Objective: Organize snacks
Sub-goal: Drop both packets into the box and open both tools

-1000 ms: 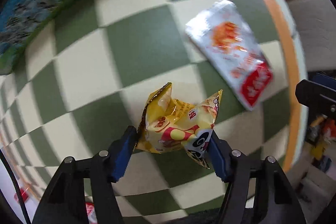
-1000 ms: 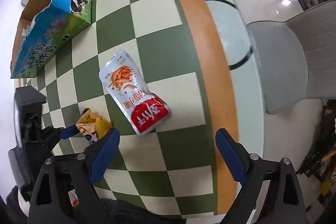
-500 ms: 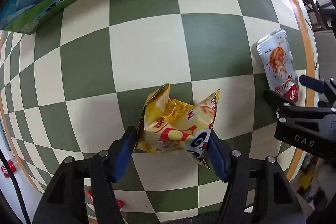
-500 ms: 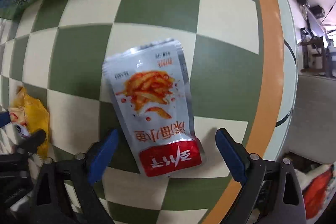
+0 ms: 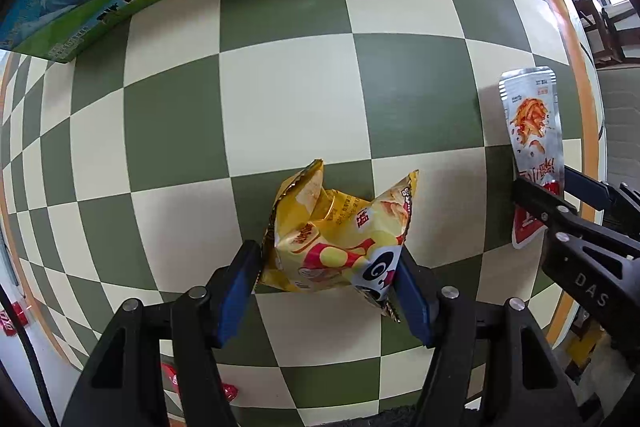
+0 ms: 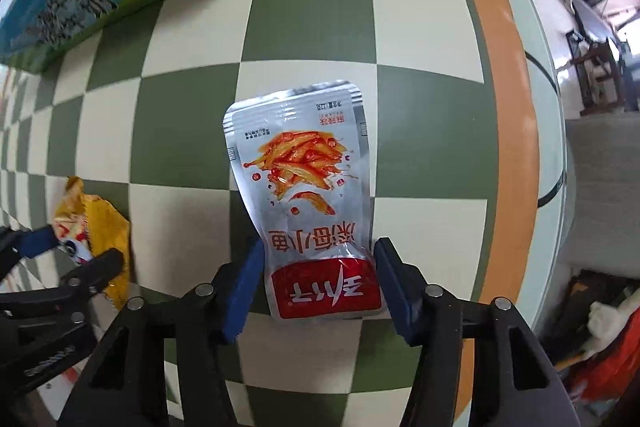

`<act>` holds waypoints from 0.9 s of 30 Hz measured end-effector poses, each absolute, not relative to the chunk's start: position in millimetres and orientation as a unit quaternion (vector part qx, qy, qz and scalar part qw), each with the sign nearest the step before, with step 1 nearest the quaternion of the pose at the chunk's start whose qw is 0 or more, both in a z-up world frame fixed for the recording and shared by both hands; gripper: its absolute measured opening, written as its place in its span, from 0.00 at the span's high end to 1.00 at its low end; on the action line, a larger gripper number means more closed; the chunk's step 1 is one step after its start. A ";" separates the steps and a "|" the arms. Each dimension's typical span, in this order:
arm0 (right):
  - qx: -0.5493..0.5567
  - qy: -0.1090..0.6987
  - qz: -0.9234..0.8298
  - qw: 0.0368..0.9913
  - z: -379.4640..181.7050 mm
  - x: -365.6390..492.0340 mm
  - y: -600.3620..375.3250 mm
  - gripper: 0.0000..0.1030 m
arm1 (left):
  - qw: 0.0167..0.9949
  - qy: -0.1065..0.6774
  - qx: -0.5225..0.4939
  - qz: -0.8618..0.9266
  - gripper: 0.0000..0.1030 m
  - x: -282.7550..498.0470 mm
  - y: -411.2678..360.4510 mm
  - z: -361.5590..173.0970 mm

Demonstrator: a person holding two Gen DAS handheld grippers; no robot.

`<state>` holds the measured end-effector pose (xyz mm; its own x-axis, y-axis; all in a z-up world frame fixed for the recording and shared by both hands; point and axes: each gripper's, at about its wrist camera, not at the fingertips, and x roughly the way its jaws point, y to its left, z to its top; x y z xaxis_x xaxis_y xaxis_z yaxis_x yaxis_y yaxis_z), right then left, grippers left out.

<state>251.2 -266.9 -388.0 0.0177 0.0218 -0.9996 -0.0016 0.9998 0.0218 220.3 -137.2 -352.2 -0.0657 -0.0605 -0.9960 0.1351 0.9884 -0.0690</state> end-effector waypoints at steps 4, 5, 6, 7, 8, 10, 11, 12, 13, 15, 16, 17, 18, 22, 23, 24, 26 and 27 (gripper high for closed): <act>0.017 0.691 0.013 0.722 -384.4 249.5 -263.5 0.43 | 0.689 0.721 0.025 -0.073 0.40 216.8 -146.2 -347.8; 0.023 0.688 0.014 0.725 -382.9 249.4 -262.9 0.44 | 0.691 0.719 0.025 -0.075 0.40 216.5 -146.7 -344.9; 0.027 0.686 0.017 0.727 -382.2 250.1 -262.1 0.44 | 0.693 0.717 0.024 -0.077 0.41 216.2 -147.2 -342.1; 0.031 0.684 0.018 0.728 -380.6 250.3 -260.5 0.44 | 0.695 0.715 0.024 -0.077 0.41 215.7 -147.4 -339.6; 0.038 0.682 0.021 0.730 -377.9 249.5 -261.0 0.44 | 0.697 0.712 0.024 -0.078 0.41 215.1 -147.0 -336.7; 0.054 0.679 0.025 0.732 -371.0 246.2 -258.5 0.44 | 0.703 0.706 0.019 -0.082 0.41 214.8 -146.2 -327.3; 0.061 0.677 0.028 0.733 -366.9 242.6 -263.7 0.44 | 0.705 0.705 0.017 -0.083 0.41 214.3 -145.3 -323.8; 0.071 0.674 0.031 0.734 -363.6 241.6 -265.1 0.44 | 0.708 0.701 0.011 -0.085 0.42 214.3 -143.7 -317.1; 0.081 0.672 0.035 0.736 -358.8 241.2 -265.4 0.44 | 0.711 0.698 0.008 -0.087 0.42 214.2 -142.4 -312.5; 0.098 0.665 0.043 0.739 -346.9 241.7 -263.7 0.44 | 0.720 0.688 -0.004 -0.090 0.43 214.5 -137.0 -296.4; 0.103 0.662 0.046 0.741 -339.5 244.8 -269.8 0.44 | 0.725 0.683 -0.009 -0.092 0.43 215.0 -134.4 -287.5; 0.109 0.658 0.050 0.743 -332.4 245.5 -269.0 0.44 | 0.730 0.677 -0.014 -0.094 0.43 215.7 -131.6 -279.0; 0.115 0.654 0.053 0.746 -325.7 247.4 -269.1 0.44 | 0.734 0.672 -0.018 -0.095 0.43 217.3 -129.0 -270.4; 0.132 0.638 0.072 0.756 -295.9 256.1 -263.1 0.44 | 0.755 0.647 -0.036 -0.102 0.43 227.4 -114.4 -232.7; 0.139 0.633 0.076 0.758 -288.8 259.0 -261.8 0.44 | 0.760 0.641 -0.040 -0.104 0.43 231.8 -110.4 -222.7; 0.147 0.628 0.082 0.760 -282.1 262.6 -259.1 0.44 | 0.765 0.634 -0.043 -0.104 0.43 237.1 -106.3 -212.8; 0.151 0.619 0.090 0.765 -265.3 269.2 -256.9 0.44 | 0.774 0.622 -0.048 -0.105 0.43 248.2 -98.0 -195.9; 0.153 0.612 0.095 0.770 -257.1 273.0 -254.5 0.44 | 0.777 0.618 -0.052 -0.106 0.43 257.9 -94.6 -188.8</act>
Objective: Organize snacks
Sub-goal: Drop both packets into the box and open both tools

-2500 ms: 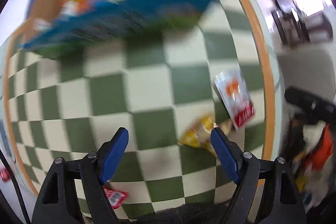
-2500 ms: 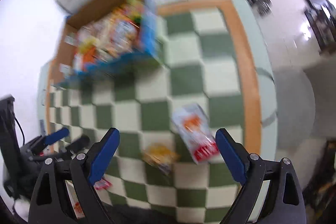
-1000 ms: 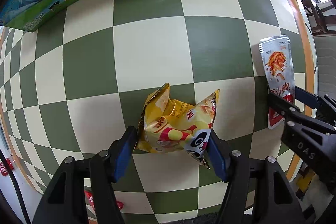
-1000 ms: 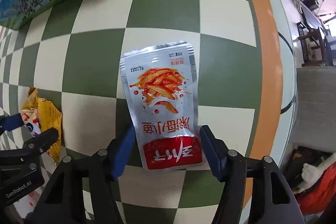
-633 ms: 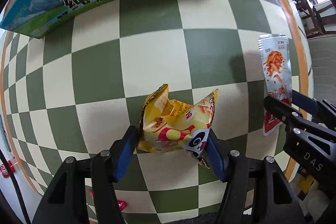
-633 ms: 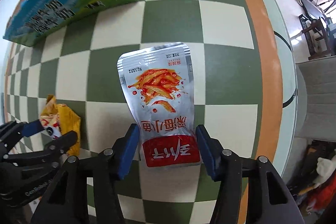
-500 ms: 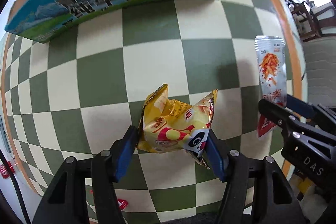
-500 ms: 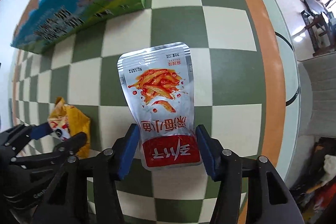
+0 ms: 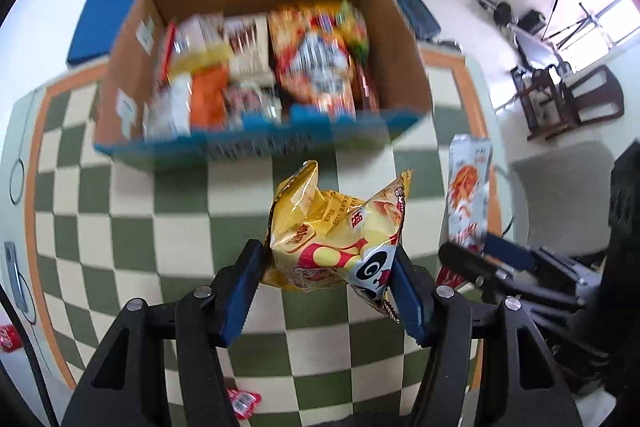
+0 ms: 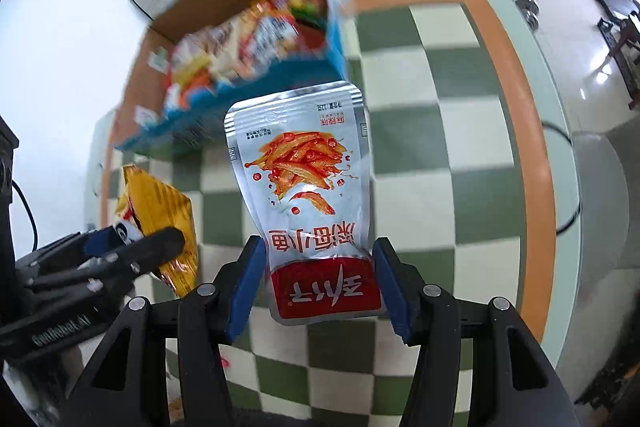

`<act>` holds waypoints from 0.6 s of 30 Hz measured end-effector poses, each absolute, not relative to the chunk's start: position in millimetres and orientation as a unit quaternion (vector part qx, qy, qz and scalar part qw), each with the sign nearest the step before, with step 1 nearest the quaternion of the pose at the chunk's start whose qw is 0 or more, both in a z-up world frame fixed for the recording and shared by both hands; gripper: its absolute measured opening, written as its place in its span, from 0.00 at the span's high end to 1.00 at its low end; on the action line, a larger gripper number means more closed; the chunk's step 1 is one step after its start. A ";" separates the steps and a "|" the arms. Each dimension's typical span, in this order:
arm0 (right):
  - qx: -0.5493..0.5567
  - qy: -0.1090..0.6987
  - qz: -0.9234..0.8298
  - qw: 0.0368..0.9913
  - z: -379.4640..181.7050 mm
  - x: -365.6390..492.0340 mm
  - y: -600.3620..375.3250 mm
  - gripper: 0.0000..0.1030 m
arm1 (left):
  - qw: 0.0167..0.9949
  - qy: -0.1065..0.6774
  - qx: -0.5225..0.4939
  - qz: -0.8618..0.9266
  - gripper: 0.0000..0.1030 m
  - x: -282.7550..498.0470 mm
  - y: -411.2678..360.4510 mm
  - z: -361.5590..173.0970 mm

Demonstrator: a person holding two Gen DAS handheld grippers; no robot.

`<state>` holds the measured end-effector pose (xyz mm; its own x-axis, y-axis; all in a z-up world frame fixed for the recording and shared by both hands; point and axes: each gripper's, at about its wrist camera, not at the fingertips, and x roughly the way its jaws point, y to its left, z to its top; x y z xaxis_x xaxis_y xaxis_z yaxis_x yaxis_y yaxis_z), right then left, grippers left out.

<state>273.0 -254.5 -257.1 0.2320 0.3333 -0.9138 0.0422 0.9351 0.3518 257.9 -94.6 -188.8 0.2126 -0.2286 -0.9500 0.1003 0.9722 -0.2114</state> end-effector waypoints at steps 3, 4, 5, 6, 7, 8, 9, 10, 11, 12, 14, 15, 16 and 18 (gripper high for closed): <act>0.155 0.599 0.108 0.778 -238.7 291.6 -241.6 0.44 | 0.783 0.611 -0.060 -0.103 0.43 290.1 -79.1 -178.7; 0.153 0.596 0.110 0.780 -235.3 296.9 -236.3 0.44 | 0.785 0.608 -0.062 -0.099 0.43 302.8 -72.7 -174.6; 0.157 0.589 0.118 0.784 -228.9 312.2 -226.9 0.44 | 0.788 0.606 -0.060 -0.095 0.43 316.2 -66.7 -170.9; 0.157 0.589 0.118 0.784 -228.9 312.2 -226.9 0.44 | 0.790 0.604 -0.058 -0.088 0.43 328.5 -60.3 -167.7; 0.158 0.586 0.122 0.785 -225.4 322.0 -221.4 0.44 | 0.791 0.604 -0.056 -0.084 0.43 340.5 -55.3 -166.4; 0.159 0.583 0.125 0.787 -221.9 332.4 -216.0 0.44 | 0.790 0.605 -0.056 -0.083 0.43 349.2 -50.6 -166.3; 0.161 0.581 0.128 0.788 -219.0 343.3 -211.4 0.44 | 0.787 0.609 -0.060 -0.079 0.43 363.4 -44.5 -166.9; 0.163 0.580 0.131 0.788 -216.6 352.6 -207.4 0.44 | 0.784 0.612 -0.063 -0.077 0.43 373.2 -40.8 -167.7; 0.166 0.579 0.133 0.787 -214.9 361.9 -203.7 0.44 | 0.778 0.619 -0.069 -0.080 0.43 386.2 -36.8 -170.2; 0.170 0.577 0.134 0.788 -212.9 375.9 -198.6 0.44 | 0.772 0.625 -0.077 -0.081 0.43 396.9 -33.2 -173.5; 0.164 0.580 0.134 0.787 -213.7 395.9 -189.2 0.44 | 0.758 0.641 -0.084 -0.088 0.43 418.9 -29.7 -183.5; 0.163 0.586 0.133 0.783 -219.0 418.1 -180.0 0.44 | 0.749 0.650 -0.091 -0.087 0.43 428.9 -27.5 -190.2; 0.163 0.586 0.133 0.783 -219.0 418.1 -180.0 0.44 | 0.742 0.658 -0.097 -0.088 0.43 435.7 -26.2 -195.3; 0.162 0.598 0.125 0.775 -230.4 441.9 -170.4 0.44 | 0.723 0.676 -0.107 -0.090 0.43 452.7 -24.5 -210.3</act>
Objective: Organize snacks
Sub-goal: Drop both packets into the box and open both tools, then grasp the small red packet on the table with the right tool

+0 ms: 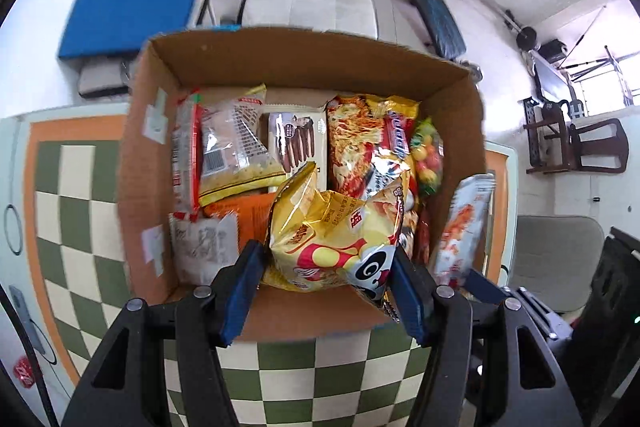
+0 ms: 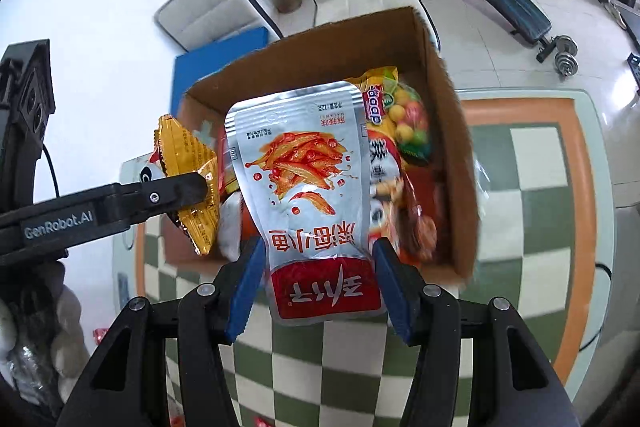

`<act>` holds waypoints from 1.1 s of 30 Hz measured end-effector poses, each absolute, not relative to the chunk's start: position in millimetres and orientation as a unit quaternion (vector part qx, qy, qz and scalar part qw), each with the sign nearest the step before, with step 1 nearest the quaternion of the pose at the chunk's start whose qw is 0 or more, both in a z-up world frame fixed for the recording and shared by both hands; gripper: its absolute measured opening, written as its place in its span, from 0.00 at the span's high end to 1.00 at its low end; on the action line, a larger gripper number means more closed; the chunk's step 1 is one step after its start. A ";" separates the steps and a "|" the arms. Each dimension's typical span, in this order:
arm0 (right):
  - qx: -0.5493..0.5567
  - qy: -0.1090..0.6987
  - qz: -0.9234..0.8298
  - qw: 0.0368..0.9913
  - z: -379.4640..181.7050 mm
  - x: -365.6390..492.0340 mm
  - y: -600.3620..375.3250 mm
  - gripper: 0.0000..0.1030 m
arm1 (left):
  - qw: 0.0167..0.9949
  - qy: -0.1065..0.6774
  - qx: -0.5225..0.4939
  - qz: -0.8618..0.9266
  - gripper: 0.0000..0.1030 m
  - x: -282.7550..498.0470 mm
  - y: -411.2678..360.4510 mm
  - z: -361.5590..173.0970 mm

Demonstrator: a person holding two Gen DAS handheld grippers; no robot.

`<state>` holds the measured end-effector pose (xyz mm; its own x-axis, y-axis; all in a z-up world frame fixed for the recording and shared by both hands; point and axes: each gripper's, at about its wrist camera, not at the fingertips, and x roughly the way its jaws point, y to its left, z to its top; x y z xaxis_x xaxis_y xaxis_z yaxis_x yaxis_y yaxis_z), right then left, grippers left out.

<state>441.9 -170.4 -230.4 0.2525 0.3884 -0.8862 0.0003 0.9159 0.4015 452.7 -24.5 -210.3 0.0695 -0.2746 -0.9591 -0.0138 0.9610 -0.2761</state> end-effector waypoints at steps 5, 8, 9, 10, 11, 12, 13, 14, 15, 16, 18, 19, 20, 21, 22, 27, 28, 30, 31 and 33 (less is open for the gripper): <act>0.169 0.633 0.110 0.747 -266.4 481.2 -154.5 0.43 | 0.688 0.710 -0.119 -0.090 0.43 483.3 -21.3 -247.0; 0.173 0.645 0.105 0.737 -281.5 495.5 -146.2 0.43 | 0.675 0.722 -0.124 -0.091 0.43 494.4 -18.7 -263.7; 0.173 0.646 0.105 0.736 -283.4 499.0 -143.8 0.43 | 0.673 0.724 -0.122 -0.088 0.43 496.7 -18.3 -267.8; 0.170 0.649 0.104 0.734 -286.8 502.5 -140.5 0.43 | 0.673 0.725 -0.121 -0.086 0.42 497.7 -18.0 -269.9; 0.168 0.651 0.102 0.733 -288.9 504.4 -138.1 0.43 | 0.673 0.725 -0.120 -0.082 0.42 499.0 -17.5 -272.5; 0.167 0.653 0.101 0.732 -291.8 507.1 -135.7 0.42 | 0.672 0.726 -0.121 -0.081 0.42 499.8 -17.1 -275.6; 0.166 0.655 0.099 0.731 -294.9 510.4 -133.8 0.41 | 0.669 0.729 -0.122 -0.082 0.42 500.3 -17.2 -278.5; 0.166 0.657 0.098 0.729 -297.6 512.6 -131.6 0.40 | 0.664 0.732 -0.124 -0.082 0.42 500.8 -16.8 -281.6; 0.168 0.658 0.096 0.728 -299.7 513.9 -130.0 0.38 | 0.662 0.734 -0.124 -0.082 0.42 501.0 -17.5 -283.7; 0.168 0.659 0.093 0.727 -301.0 516.0 -129.3 0.37 | 0.660 0.737 -0.122 -0.083 0.42 500.5 -18.6 -286.0; 0.161 0.660 0.088 0.729 -303.7 517.3 -124.8 0.36 | 0.657 0.741 -0.114 -0.080 0.41 500.6 -20.6 -288.6; 0.153 0.663 0.088 0.728 -305.1 518.5 -121.4 0.35 | 0.659 0.740 -0.113 -0.080 0.40 500.7 -21.5 -288.8; 0.148 0.665 0.086 0.727 -306.7 519.0 -118.2 0.34 | 0.661 0.738 -0.110 -0.080 0.38 501.1 -22.1 -288.2; 0.143 0.669 0.081 0.725 -308.0 519.5 -116.3 0.30 | 0.665 0.735 -0.109 -0.077 0.36 501.0 -21.0 -287.4; 0.141 0.670 0.081 0.724 -308.3 520.1 -114.3 0.24 | 0.671 0.729 -0.111 -0.072 0.31 500.2 -19.2 -284.7; 0.118 0.667 0.066 0.733 -300.8 518.6 -109.6 0.09 | 0.688 0.716 -0.099 -0.067 0.15 494.4 -16.3 -273.1; 0.119 0.668 0.066 0.732 -299.7 516.2 -111.3 0.09 | 0.692 0.712 -0.097 -0.071 0.15 491.7 -16.4 -268.6; 0.124 0.666 0.064 0.733 -297.0 513.1 -118.5 0.09 | 0.701 0.703 -0.095 -0.071 0.15 485.2 -16.0 -259.6; 0.122 0.665 0.061 0.734 -294.8 511.1 -120.1 0.08 | 0.711 0.693 -0.093 -0.069 0.15 482.0 -15.2 -253.8; 0.121 0.658 0.060 0.741 -286.6 504.3 -126.0 0.08 | 0.733 0.673 -0.076 -0.062 0.15 472.8 -14.6 -239.8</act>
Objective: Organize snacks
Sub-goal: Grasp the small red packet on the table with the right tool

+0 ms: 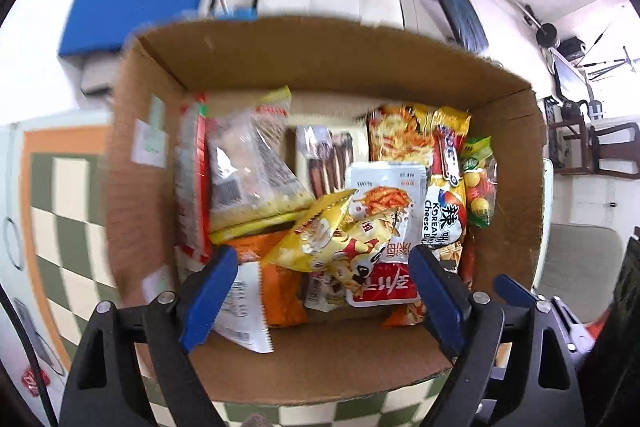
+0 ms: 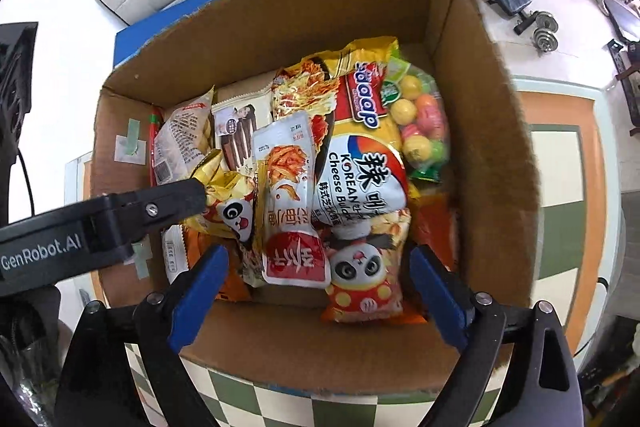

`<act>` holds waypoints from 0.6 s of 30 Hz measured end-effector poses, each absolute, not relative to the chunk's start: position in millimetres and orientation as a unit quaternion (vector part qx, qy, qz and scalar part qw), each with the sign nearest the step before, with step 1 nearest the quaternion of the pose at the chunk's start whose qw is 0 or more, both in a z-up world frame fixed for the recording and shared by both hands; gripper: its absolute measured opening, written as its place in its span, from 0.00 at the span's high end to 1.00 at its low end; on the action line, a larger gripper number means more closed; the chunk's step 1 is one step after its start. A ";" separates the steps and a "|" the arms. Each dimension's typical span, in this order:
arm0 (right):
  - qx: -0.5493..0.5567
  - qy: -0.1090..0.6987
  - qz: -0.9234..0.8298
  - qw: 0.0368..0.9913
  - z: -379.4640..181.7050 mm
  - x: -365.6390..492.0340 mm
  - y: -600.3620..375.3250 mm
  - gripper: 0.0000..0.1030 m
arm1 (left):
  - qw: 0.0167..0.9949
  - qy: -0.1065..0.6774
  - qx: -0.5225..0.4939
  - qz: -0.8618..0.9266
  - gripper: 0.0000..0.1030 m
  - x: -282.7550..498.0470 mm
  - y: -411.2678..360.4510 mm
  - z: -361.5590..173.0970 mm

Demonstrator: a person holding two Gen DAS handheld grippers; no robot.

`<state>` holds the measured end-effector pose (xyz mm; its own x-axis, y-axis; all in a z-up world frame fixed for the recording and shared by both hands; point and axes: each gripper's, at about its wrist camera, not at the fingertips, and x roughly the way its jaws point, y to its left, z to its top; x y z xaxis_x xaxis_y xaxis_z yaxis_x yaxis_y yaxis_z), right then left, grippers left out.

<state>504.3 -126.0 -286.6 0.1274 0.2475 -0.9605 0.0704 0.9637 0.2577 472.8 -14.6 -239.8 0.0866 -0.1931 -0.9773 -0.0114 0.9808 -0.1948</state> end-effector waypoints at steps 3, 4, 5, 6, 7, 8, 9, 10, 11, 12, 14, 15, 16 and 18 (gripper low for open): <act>0.121 0.643 0.066 0.753 -270.3 490.9 -131.3 0.08 | 0.767 0.637 -0.061 -0.058 0.15 448.4 -14.1 -209.9; 0.120 0.636 0.071 0.759 -264.1 486.1 -131.7 0.08 | 0.776 0.626 -0.057 -0.056 0.15 444.0 -11.5 -203.5; 0.115 0.627 0.076 0.767 -256.3 479.6 -131.6 0.08 | 0.784 0.616 -0.053 -0.056 0.15 434.4 -11.1 -195.9; 0.109 0.620 0.080 0.773 -248.5 471.1 -131.2 0.08 | 0.790 0.608 -0.049 -0.057 0.15 426.5 -11.3 -189.5; 0.104 0.615 0.085 0.777 -242.9 463.5 -129.3 0.08 | 0.795 0.602 -0.043 -0.058 0.15 413.9 -10.6 -183.1; 0.097 0.612 0.092 0.780 -235.7 451.9 -127.0 0.08 | 0.800 0.597 -0.039 -0.056 0.14 398.6 -9.1 -178.4; 0.089 0.611 0.098 0.780 -230.8 440.5 -124.1 0.08 | 0.801 0.595 -0.037 -0.056 0.12 385.0 -7.3 -177.0; 0.083 0.612 0.103 0.780 -226.8 429.5 -123.3 0.08 | 0.800 0.597 -0.038 -0.057 0.11 369.1 -4.7 -176.1; 0.078 0.613 0.107 0.779 -223.2 416.0 -122.2 0.08 | 0.799 0.598 -0.037 -0.057 0.11 359.2 -2.8 -177.8; 0.073 0.615 0.113 0.777 -221.4 399.1 -119.5 0.08 | 0.795 0.602 -0.038 -0.057 0.11 338.0 2.1 -181.1; 0.070 0.625 0.133 0.766 -224.6 367.6 -112.9 0.08 | 0.783 0.619 -0.044 -0.053 0.11 309.3 6.8 -193.9; 0.073 0.645 0.150 0.746 -235.8 335.6 -105.9 0.08 | 0.773 0.630 -0.051 -0.054 0.11 294.1 11.7 -202.7; 0.073 0.645 0.150 0.746 -235.8 335.6 -105.9 0.09 | 0.761 0.644 -0.059 -0.054 0.11 276.8 16.8 -212.2; 0.078 0.674 0.179 0.712 -256.5 301.8 -93.8 0.09 | 0.739 0.670 -0.066 -0.040 0.11 246.5 25.4 -230.6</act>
